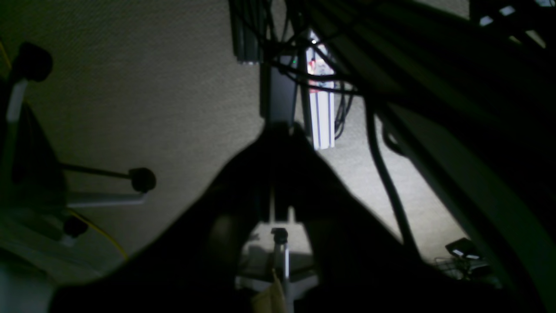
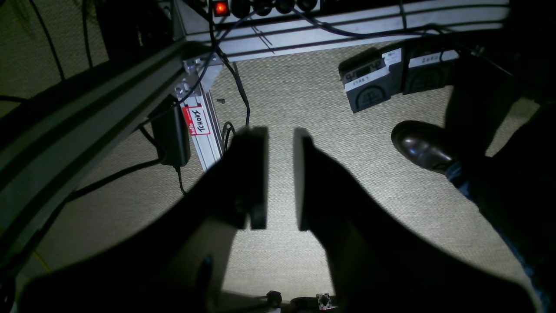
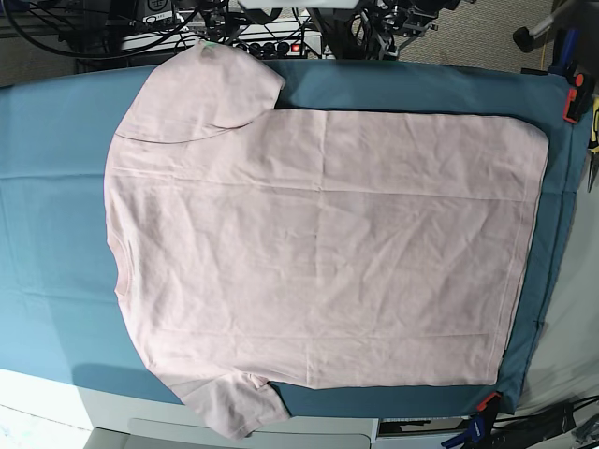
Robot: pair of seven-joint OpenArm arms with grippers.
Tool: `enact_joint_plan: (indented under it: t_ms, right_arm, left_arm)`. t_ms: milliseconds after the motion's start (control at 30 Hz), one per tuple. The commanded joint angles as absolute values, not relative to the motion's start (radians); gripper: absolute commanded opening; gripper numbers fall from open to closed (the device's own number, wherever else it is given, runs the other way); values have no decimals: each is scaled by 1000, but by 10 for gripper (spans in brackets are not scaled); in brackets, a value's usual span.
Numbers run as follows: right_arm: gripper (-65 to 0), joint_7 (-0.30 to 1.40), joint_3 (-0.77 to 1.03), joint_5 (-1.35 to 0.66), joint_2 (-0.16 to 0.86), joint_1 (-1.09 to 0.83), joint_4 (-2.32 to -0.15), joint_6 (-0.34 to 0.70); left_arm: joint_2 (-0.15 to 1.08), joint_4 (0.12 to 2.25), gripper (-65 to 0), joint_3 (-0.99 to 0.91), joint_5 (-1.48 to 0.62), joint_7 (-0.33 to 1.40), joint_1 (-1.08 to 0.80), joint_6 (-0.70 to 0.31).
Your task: Fold the T-shirt properly
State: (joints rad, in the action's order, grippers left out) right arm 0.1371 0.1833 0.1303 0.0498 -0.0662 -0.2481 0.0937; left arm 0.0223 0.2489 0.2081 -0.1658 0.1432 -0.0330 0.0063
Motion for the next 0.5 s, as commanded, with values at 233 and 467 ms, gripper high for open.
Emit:
enact_joint_plan:
  t_ms: [233,467]
  right_arm:
    - [-538,75,183,130,78,-94,-323,93]
    - [-538,76,183,127,108,-195,-487,96]
  left_arm:
    - [20,266,-650,207,-168,163,-45,3]
    - [35,371,-650,207,-167,183,-133,3]
